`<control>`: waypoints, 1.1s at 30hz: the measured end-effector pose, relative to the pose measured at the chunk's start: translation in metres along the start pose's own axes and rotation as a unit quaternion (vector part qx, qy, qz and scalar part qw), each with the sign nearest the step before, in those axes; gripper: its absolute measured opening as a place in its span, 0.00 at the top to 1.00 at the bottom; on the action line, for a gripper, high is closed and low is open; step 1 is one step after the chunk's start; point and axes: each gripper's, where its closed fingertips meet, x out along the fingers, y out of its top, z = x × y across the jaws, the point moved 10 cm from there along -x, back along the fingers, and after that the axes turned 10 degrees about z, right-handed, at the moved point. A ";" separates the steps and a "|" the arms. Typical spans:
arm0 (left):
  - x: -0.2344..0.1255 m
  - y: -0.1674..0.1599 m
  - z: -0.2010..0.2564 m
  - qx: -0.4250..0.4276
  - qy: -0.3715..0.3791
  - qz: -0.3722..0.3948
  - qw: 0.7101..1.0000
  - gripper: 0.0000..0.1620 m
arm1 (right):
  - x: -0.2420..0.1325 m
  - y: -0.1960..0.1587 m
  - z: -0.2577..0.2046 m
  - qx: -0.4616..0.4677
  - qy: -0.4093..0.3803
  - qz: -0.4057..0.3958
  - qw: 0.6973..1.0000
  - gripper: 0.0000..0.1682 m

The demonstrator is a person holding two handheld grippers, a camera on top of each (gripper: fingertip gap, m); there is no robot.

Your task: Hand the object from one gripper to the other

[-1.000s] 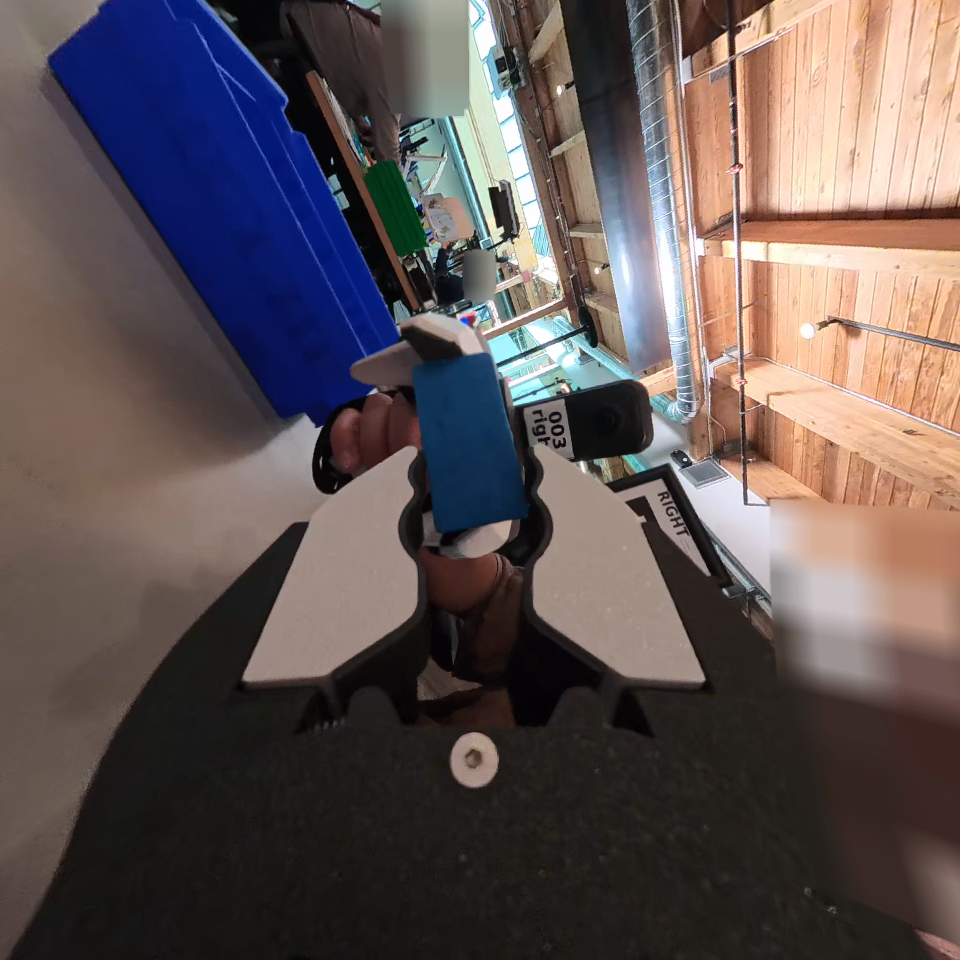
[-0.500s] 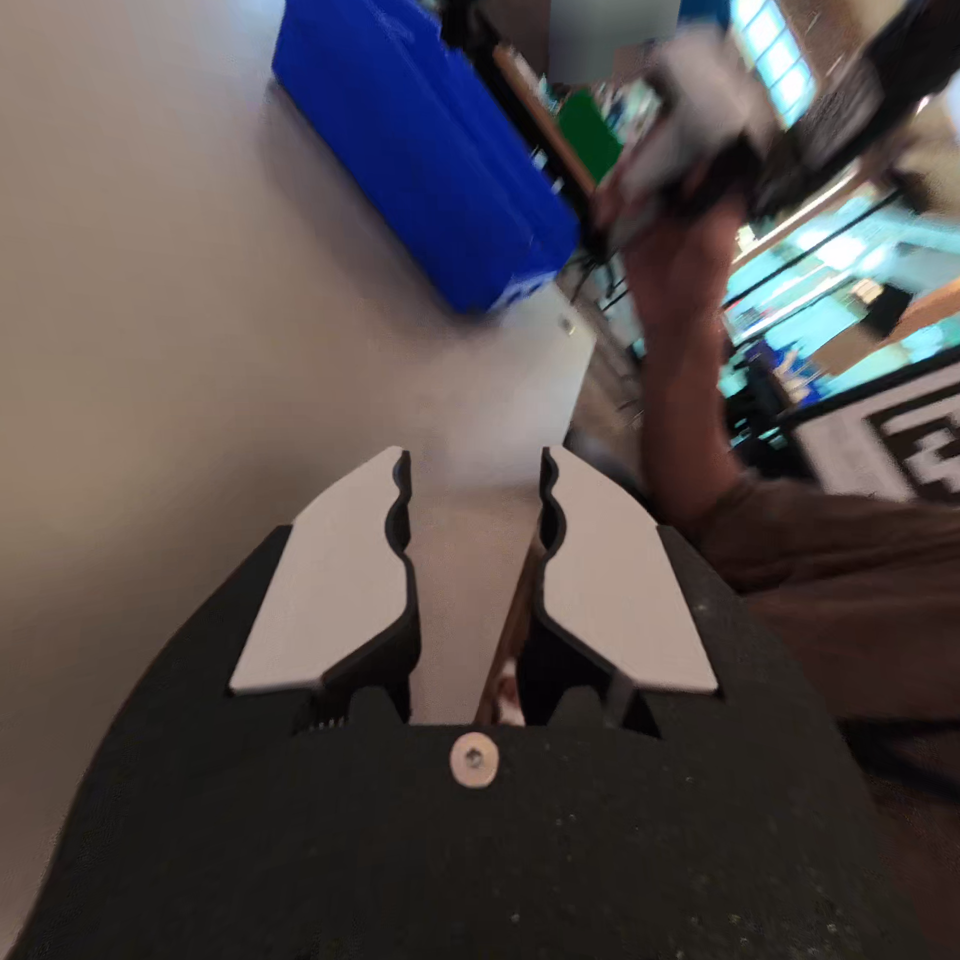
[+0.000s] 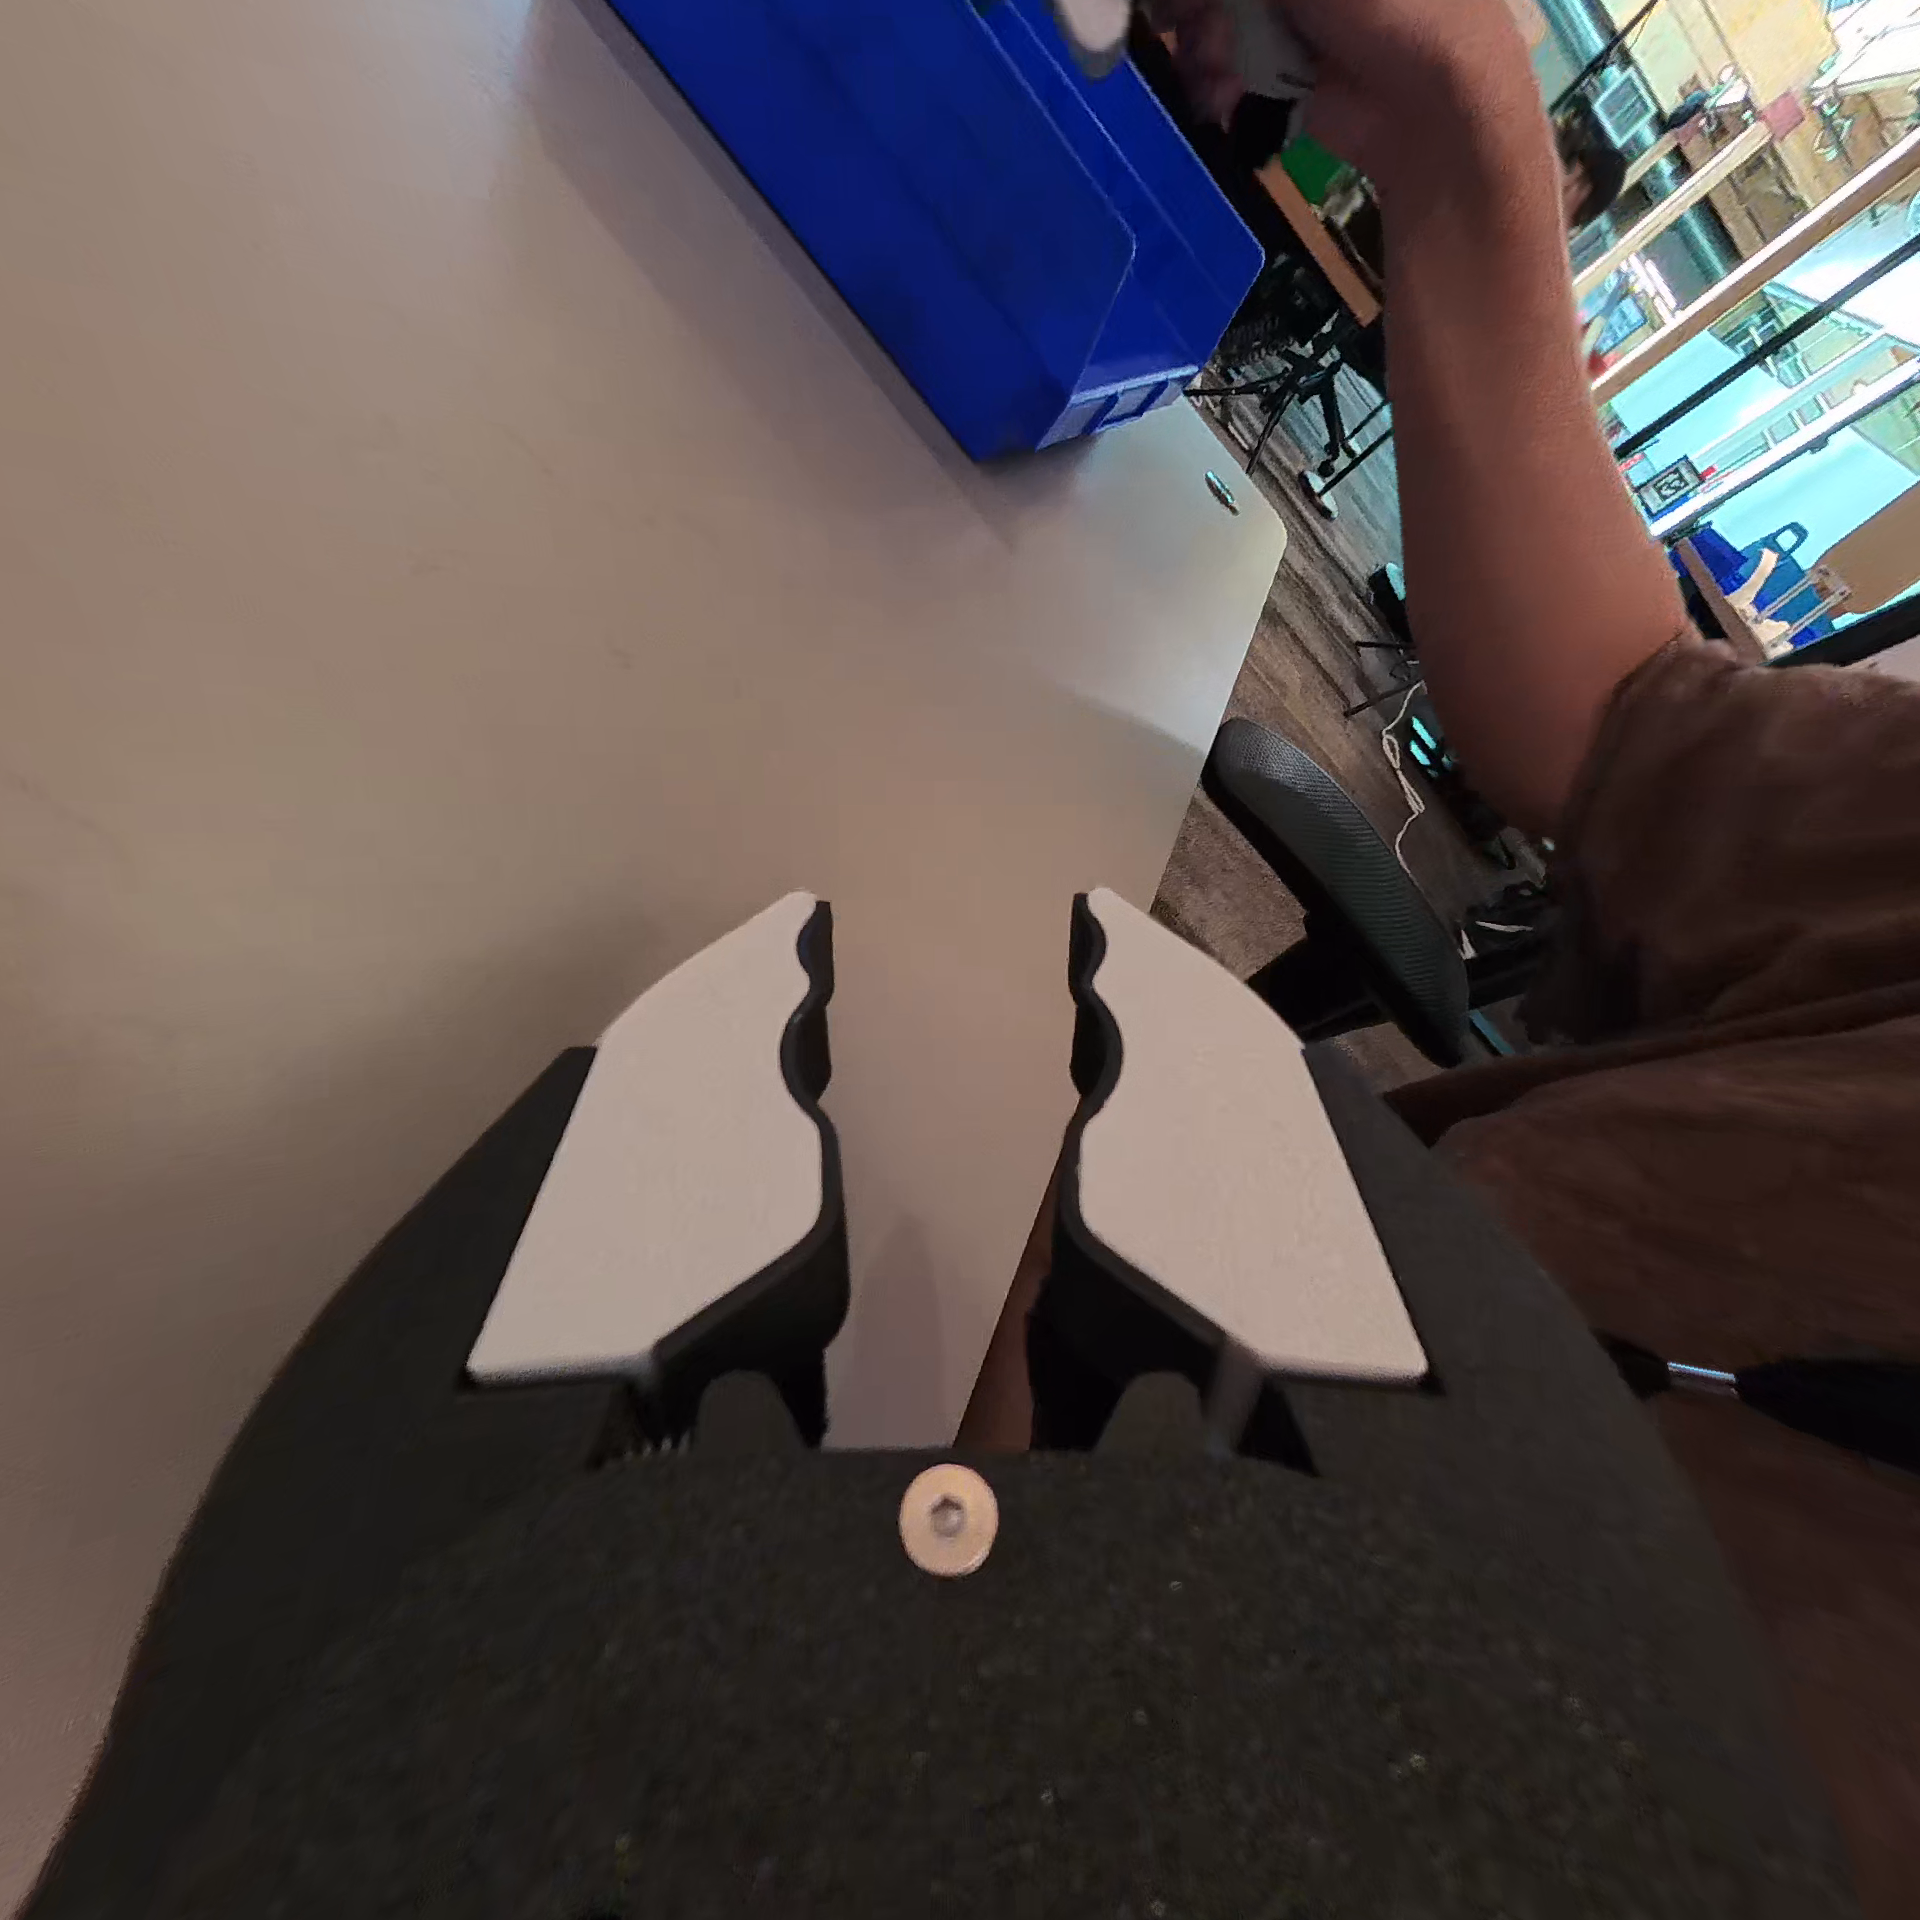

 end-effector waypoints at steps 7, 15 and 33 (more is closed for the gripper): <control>0.004 -0.006 0.006 0.025 0.006 -0.023 0.999 0.73 | 0.053 0.012 -0.022 -0.059 -0.069 -0.129 0.987 0.59; -0.002 -0.004 0.008 0.035 0.010 -0.020 0.999 0.74 | 0.072 0.022 -0.037 -0.222 -0.075 -0.214 0.948 0.59; 0.000 0.000 0.019 0.071 -0.020 -0.024 0.997 0.74 | 0.101 0.040 -0.018 -0.556 0.151 -0.271 0.772 0.59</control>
